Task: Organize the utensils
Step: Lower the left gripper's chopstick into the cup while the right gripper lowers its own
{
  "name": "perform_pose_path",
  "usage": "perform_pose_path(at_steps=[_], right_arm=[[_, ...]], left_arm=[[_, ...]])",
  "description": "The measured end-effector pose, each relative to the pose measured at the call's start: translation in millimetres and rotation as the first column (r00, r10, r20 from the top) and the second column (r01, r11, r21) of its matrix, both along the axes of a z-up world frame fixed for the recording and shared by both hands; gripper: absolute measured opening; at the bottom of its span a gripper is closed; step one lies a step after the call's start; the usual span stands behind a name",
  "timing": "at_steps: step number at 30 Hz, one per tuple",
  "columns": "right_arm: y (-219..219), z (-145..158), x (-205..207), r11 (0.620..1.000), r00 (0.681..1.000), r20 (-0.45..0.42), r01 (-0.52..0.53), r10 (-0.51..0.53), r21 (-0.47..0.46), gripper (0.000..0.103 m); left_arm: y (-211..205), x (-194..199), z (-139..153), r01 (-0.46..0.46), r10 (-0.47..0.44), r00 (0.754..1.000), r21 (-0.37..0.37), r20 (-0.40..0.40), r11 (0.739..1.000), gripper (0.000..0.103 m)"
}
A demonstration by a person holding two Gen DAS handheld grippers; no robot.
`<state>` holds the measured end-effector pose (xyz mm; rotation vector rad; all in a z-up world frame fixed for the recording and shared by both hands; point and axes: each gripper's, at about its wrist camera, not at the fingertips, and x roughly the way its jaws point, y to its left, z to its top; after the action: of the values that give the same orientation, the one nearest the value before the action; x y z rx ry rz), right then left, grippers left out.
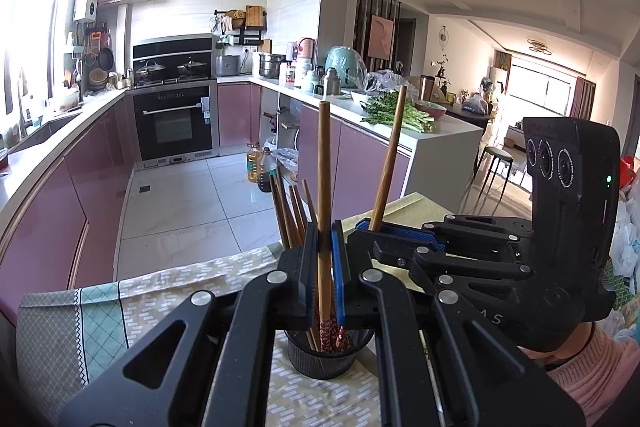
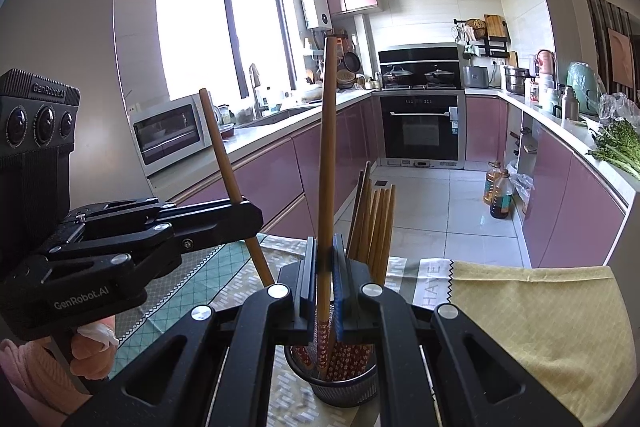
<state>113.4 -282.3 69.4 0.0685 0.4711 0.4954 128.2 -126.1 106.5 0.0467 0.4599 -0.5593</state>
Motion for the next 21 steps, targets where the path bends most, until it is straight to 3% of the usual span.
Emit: perform_pose_path(at_steps=[21], right_arm=[[15, -35, 14, 0.998, 0.996, -0.087, -0.002, -0.003, -0.055, 0.006]], left_arm=[[-2, 27, -36, 0.011, -0.005, 0.994, 0.047, -0.114, 0.999, 0.007]])
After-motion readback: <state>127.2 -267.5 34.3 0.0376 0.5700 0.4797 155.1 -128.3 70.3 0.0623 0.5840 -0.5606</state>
